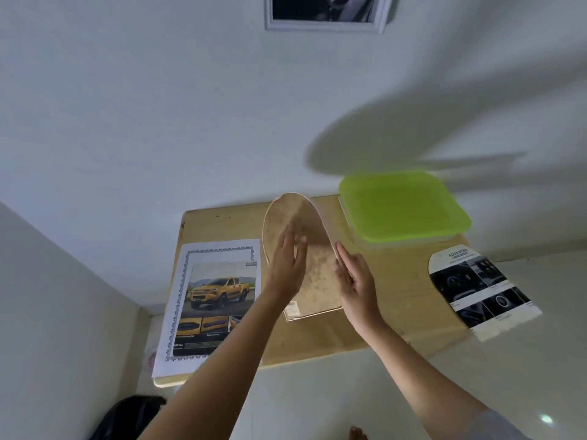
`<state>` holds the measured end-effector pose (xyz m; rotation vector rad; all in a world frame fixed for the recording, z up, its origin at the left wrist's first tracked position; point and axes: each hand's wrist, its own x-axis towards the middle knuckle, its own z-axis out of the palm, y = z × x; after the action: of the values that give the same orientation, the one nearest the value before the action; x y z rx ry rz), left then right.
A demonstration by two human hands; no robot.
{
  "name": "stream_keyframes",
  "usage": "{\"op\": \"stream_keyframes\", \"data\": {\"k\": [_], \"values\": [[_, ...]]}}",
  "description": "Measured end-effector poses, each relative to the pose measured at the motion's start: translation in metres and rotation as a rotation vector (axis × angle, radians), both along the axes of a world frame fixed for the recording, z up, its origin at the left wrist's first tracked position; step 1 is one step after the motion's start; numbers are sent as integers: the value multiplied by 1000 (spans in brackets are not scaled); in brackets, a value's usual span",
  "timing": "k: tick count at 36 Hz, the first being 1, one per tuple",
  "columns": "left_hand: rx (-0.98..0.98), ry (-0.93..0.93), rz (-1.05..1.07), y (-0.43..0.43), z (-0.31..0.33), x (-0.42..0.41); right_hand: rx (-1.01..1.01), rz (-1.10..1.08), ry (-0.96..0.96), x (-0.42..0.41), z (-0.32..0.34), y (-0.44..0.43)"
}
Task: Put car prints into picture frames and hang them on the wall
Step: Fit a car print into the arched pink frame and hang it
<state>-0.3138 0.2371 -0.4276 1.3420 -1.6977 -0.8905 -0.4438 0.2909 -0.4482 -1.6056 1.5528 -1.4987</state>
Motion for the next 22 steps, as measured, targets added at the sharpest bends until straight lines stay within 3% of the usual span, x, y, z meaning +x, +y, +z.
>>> {"op": "stream_keyframes", "data": {"k": [4, 12, 22], "values": [[6, 125, 30, -20, 52, 3, -118, 98, 162, 14, 23, -4], [25, 52, 147, -31, 66, 35, -183, 195, 360, 45, 37, -6], [164, 262, 456, -30, 56, 97, -74, 354, 200, 97, 40, 0]]}}
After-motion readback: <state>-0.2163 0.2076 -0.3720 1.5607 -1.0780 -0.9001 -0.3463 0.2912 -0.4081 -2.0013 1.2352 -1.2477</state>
